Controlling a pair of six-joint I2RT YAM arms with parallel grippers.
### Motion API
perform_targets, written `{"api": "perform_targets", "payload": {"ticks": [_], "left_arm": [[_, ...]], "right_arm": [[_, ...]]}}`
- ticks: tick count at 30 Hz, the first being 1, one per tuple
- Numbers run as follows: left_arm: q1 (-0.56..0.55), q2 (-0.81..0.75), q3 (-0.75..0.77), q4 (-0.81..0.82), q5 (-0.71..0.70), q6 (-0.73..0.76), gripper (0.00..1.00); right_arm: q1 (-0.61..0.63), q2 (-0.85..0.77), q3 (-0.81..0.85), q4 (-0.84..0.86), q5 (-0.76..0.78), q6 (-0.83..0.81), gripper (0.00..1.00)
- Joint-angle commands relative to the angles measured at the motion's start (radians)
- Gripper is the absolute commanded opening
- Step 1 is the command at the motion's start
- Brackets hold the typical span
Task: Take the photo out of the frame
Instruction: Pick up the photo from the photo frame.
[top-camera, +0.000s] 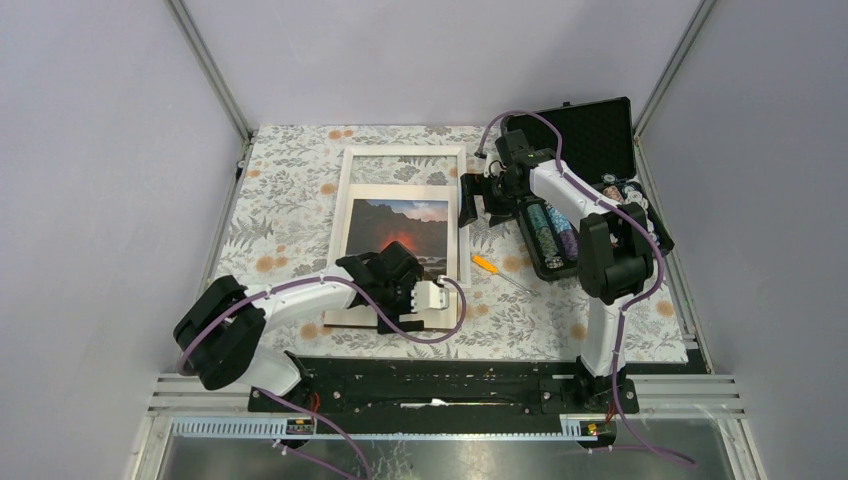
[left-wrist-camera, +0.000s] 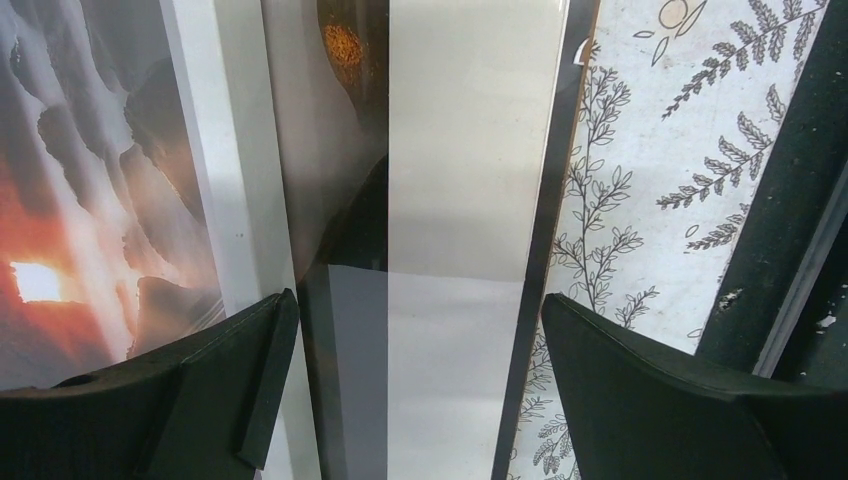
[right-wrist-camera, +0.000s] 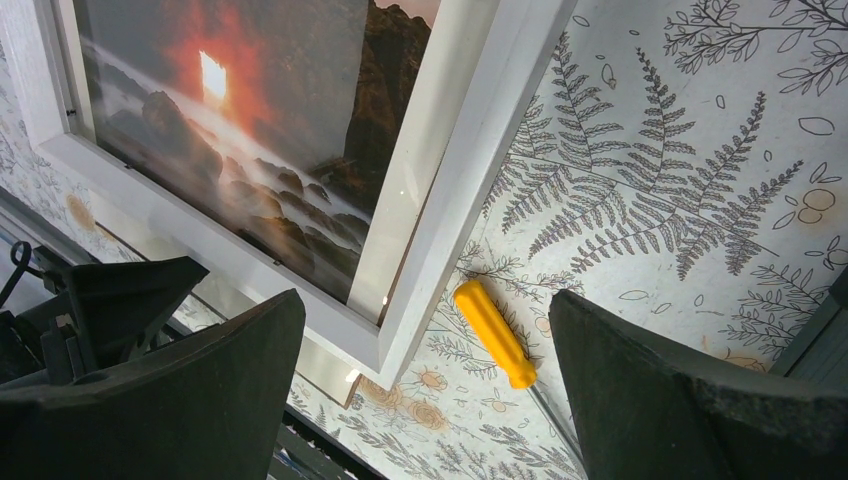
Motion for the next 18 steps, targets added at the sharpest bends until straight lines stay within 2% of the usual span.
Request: {"api": "perform_targets", "payload": {"ticks": [1,11,18], "left_arm": [[0.014,0.009,0.043,0.035,0.019,0.032,0.99],[0.021,0.067,0.029,0.108,-0.055,0.026,0.99],[0.045,0.047,0.062,0.071,-0.019,0.036,0.99]], "right_arm": [[-0.009,-0.051,-0.005,-0.009,-0.018,0.004,1.0],[-0.009,-0.041,0.006,-0.01,-0.018,0.007,1.0],[-0.008,-0.037,0.009,-0.009,-0.02,0.006,1.0]]}}
